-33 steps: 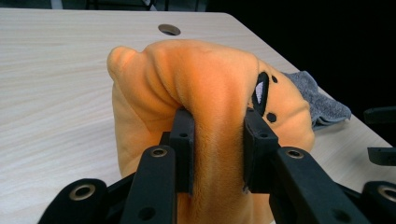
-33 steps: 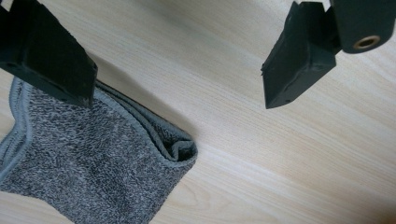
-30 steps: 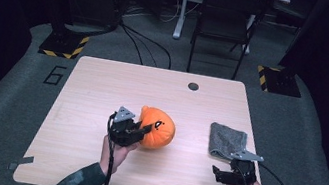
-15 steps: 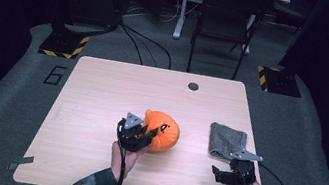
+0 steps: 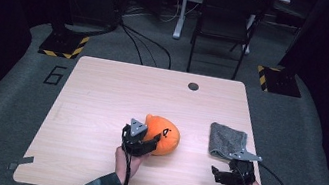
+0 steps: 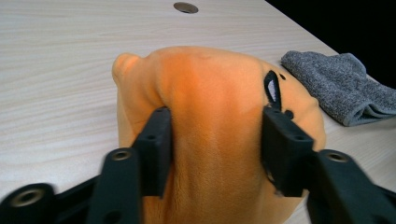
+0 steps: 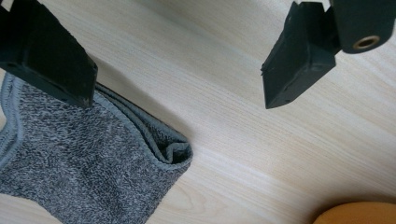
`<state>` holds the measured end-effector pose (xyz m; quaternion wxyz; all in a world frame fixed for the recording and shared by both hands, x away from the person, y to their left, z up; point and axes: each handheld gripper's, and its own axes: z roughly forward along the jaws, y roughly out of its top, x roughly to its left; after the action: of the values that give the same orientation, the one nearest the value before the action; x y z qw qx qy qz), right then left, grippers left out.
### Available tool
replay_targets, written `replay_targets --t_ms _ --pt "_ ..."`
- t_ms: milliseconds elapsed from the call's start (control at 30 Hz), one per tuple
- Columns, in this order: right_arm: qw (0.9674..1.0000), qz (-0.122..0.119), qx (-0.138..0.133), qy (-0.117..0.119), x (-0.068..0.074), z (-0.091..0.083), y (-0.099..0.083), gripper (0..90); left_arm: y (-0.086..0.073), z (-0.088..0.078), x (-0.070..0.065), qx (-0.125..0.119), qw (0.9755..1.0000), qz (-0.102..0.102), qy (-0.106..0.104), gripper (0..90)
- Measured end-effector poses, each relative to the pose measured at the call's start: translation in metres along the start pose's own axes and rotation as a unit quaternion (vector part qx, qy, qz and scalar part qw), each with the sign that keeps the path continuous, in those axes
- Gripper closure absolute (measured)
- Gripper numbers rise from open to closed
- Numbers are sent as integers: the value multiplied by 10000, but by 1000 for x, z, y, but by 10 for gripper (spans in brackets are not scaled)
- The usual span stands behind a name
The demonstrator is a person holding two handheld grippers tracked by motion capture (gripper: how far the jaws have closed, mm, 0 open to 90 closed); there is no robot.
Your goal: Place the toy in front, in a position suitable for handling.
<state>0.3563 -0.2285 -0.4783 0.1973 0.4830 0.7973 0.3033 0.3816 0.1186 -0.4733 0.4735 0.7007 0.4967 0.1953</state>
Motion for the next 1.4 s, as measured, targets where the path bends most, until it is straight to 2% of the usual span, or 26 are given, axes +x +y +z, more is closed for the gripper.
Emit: replay_targets --t_ms 33,200,267,300,367,400,433,467,500,533,567,600,633,667,733,767,800,867,933,1000,1033,1100,1167,1233,1300,1400 --pt "10000 -30 6 -1 0 1 0 97 2 -3 2 -30 9999 128 -44 348" --pt "10000 -7 -4 -1 0 0 0 97 10 -16 11 -224 9992 267 -204 234" --pt "10000 -6 -25 7 -2 -1 0 97 19 -29 26 -314 9967 518 -545 209" --pt "10000 -6 -25 7 -2 -1 0 97 19 -29 26 -314 9967 518 -545 192" --pt "10000 26 3 -11 -1 -1 0 97 26 -32 44 -205 9927 791 -884 178" --pt "10000 21 -1 -9 -1 -1 0 97 27 -33 49 -178 9928 806 -872 162" --pt "10000 -9 -24 -25 -2 0 0 98 29 -31 55 -78 9911 889 -986 158" --pt "10000 31 -16 -28 -1 0 0 98 29 -29 60 -96 9895 897 -1131 150" --pt "10000 31 -16 -28 -1 0 0 98 29 -29 60 -96 9895 897 -1131 152" --pt "10000 1 18 -19 -1 0 0 98 29 -22 68 68 9880 745 -1352 130" --pt "10000 1 18 -19 -1 0 0 98 29 -22 68 68 9880 745 -1352 108" --pt "10000 29 26 -13 0 0 1 98 29 -18 74 125 9854 713 -1544 81" --pt "10000 30 27 -15 0 0 1 98 29 -10 80 365 9816 749 -1717 34" --pt "10000 0 23 -17 -1 0 0 99 29 -10 80 365 9816 749 -1717 0" --pt "10000 2 28 -19 -2 0 0 99 29 -3 83 488 9764 852 -1922 0" --pt "10000 2 28 -19 -2 0 0 99 29 -3 83 488 9764 852 -1922 0" --pt "10000 12 42 -16 -2 0 0 99 31 0 81 531 9728 972 -2035 0" --pt "10000 13 24 -17 -2 1 0 99 31 2 78 590 9730 1076 -1954 0" --pt "10000 25 22 -16 -2 1 0 99 32 6 75 663 9706 1223 -1966 0" --pt "10000 29 28 -7 -1 1 0 99 31 10 71 730 9707 1312 -1878 39" --pt "10000 33 27 -9 -1 1 0 99 30 13 70 780 9682 1361 -1951 135" --pt "10000 -10 24 -20 -2 0 1 99 30 16 69 808 9662 1418 -1997 155" --pt "10000 -11 46 -13 -2 0 1 99 29 18 68 831 9648 1391 -2070 244" --pt "10000 -9 26 -11 -3 1 0 100 27 20 68 891 9604 1525 -2156 271" --pt "10000 -32 4 -4 -3 2 0 100 26 20 67 892 9599 1556 -2156 330" --pt "10000 -5 63 9 -1 1 0 101 21 22 65 873 9613 1586 -2074 447"
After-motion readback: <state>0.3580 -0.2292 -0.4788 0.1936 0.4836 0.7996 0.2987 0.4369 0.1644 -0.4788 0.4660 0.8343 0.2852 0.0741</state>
